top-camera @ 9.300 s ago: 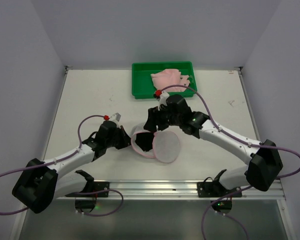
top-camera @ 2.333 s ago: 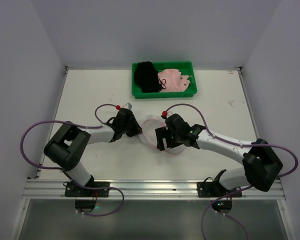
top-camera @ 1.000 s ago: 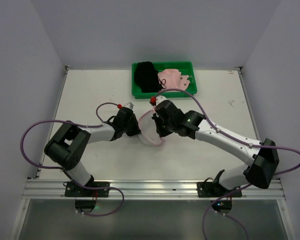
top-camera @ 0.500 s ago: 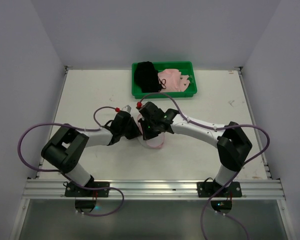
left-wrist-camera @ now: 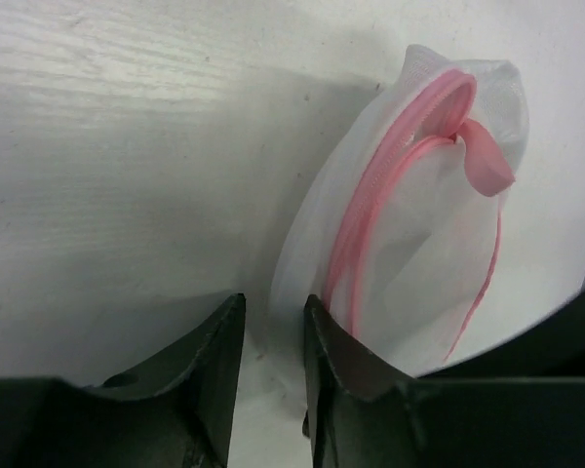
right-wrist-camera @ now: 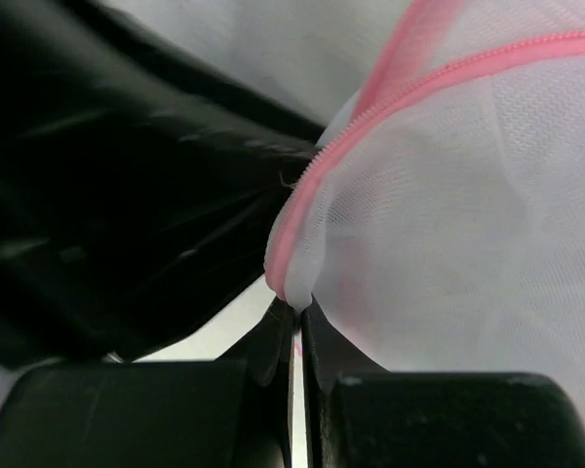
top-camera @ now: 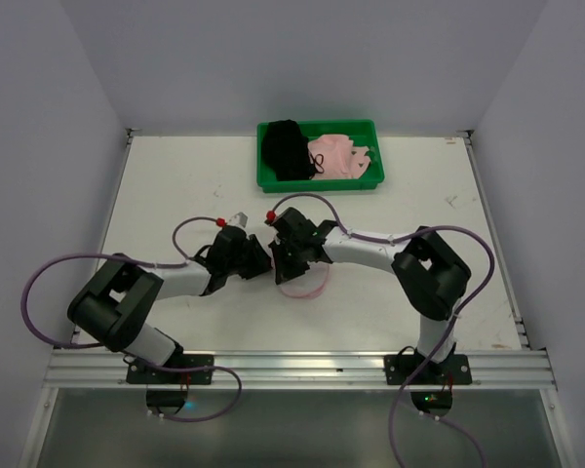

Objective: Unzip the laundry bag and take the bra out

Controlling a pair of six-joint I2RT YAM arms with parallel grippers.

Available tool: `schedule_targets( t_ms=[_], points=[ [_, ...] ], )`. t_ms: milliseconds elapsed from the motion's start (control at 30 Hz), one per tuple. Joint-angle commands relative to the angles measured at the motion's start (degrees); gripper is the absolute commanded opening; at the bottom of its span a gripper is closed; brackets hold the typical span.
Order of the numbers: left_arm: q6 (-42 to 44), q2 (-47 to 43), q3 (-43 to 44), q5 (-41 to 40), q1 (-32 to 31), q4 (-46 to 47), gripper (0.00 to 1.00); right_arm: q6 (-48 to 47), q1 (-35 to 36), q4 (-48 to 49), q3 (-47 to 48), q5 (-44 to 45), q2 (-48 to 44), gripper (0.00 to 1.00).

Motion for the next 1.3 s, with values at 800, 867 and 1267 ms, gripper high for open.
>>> schedule_targets(
  t_ms=[800,867,1267],
  points=[
    [13.9,-28.3,9.5,-15.8,9.9,-35.6,1.0,-3.2,-1.5,-8.5,10.6,1.4,-12.5,0.98],
    [14.7,-28.5,11.4,-15.6,10.2,-36.1,1.0,-4.4,-2.0,-9.5,11.8,4.1,-14.0,0.99],
    [22.4,-30.8,18.2,-7.5,26.0,-39.7,1.0,-5.5,-33.9,-9.1,2.8,12.7,-36.5,0.99]
  ],
)
